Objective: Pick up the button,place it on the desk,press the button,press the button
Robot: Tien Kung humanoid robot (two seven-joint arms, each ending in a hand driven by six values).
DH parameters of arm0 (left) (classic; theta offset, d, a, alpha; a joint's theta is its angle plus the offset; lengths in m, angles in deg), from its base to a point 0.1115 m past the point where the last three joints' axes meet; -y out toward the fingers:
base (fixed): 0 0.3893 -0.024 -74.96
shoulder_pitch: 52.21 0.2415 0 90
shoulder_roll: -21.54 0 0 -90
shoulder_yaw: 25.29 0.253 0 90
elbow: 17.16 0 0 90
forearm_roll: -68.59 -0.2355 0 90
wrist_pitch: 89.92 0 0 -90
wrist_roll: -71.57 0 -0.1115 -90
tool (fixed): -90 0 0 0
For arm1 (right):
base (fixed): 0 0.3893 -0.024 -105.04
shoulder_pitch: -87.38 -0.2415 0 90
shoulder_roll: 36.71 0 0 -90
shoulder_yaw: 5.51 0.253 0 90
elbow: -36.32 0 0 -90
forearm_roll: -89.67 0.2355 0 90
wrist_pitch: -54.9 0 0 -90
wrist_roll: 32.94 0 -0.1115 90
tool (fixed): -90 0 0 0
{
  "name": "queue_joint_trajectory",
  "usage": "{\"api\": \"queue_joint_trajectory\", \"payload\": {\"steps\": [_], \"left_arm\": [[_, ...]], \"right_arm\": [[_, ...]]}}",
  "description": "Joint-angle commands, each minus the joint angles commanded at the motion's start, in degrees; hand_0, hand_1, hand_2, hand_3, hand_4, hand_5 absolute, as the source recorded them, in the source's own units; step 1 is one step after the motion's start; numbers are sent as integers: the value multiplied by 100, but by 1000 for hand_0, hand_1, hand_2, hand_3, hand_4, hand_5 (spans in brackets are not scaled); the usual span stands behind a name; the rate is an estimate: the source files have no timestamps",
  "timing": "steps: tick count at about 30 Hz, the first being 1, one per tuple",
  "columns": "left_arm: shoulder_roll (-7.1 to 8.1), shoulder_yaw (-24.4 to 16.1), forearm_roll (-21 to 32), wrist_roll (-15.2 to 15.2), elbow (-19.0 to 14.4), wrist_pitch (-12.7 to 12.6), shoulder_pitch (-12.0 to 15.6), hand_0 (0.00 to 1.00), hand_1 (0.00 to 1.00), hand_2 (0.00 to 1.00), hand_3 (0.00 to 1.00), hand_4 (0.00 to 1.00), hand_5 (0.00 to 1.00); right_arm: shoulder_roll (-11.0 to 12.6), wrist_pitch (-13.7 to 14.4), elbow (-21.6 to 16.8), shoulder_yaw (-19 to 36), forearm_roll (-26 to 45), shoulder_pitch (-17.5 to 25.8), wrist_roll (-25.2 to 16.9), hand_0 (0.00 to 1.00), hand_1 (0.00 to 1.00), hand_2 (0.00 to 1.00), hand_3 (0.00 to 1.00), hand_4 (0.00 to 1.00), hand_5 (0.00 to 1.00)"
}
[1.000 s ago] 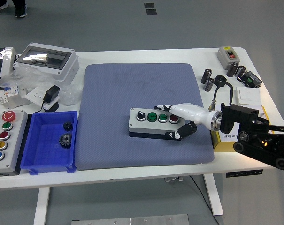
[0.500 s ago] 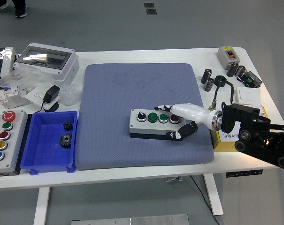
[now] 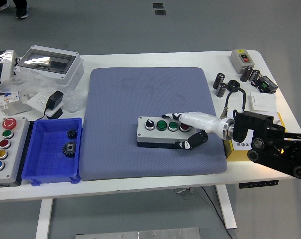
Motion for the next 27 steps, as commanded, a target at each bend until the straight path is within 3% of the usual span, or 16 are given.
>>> {"api": "queue_joint_trajectory", "payload": {"steps": [7, 9, 15, 17, 21, 27], "left_arm": [[31, 11, 22, -2, -7, 27, 27, 687, 638, 598, 622, 696, 367], [28, 23, 50, -4, -8, 24, 38, 685, 638, 598, 622, 705, 356], [-1, 62, 128, -2, -8, 2, 78, 685, 638, 596, 622, 704, 336], [3, 60, 132, 3, -9, -4, 84, 685, 638, 596, 622, 704, 336], [27, 49, 129, -11, -6, -11, 77, 685, 639, 594, 618, 699, 323], [21, 63, 154, -22, -3, -9, 75, 684, 639, 594, 618, 698, 317]], "right_arm": [[150, -297, -192, 28, 503, -198, 24, 998, 987, 998, 998, 653, 27], [259, -394, -317, 77, 661, -290, 43, 998, 986, 998, 998, 703, 69], [869, -436, -955, 318, 1023, -655, 638, 998, 985, 998, 998, 704, 69], [1095, -759, -1203, 310, 1189, -864, 1068, 998, 985, 998, 998, 704, 69], [1323, -1570, -1623, 248, 1663, -1202, 1918, 998, 985, 998, 998, 707, 70], [1281, -2589, -1795, 134, 2406, -1482, 2887, 996, 971, 998, 998, 690, 89]]}}
